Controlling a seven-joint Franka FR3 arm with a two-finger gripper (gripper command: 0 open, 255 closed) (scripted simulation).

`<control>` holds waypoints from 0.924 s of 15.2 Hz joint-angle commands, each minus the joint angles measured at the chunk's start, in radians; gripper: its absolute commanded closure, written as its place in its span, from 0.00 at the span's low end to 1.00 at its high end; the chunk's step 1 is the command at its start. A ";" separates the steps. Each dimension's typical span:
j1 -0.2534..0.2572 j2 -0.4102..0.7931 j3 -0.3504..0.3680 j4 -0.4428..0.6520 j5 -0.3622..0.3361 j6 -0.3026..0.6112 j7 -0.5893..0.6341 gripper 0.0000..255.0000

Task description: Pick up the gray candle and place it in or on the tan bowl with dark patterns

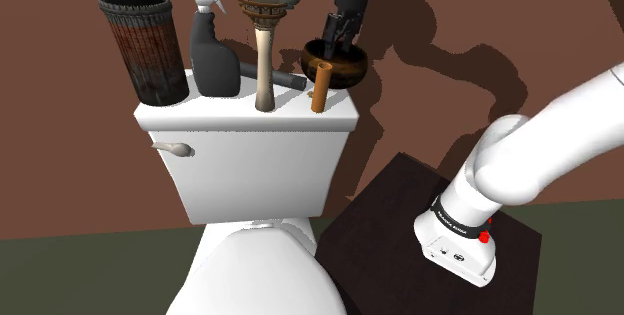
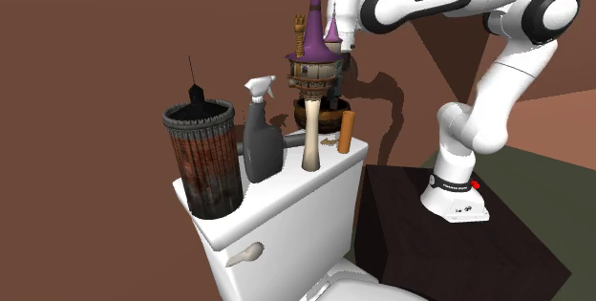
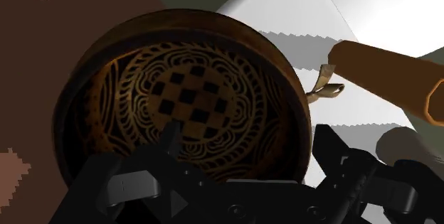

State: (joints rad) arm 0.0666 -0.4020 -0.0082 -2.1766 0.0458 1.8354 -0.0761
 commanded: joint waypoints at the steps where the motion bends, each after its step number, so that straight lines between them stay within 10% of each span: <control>1: 0.013 0.078 0.013 0.050 -0.001 0.027 -0.010 0.00; 14: 0.086 0.576 0.083 0.541 -0.061 0.026 -0.073 0.00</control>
State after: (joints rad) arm 0.1465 0.1325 0.0694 -1.6810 -0.0032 1.8737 -0.1435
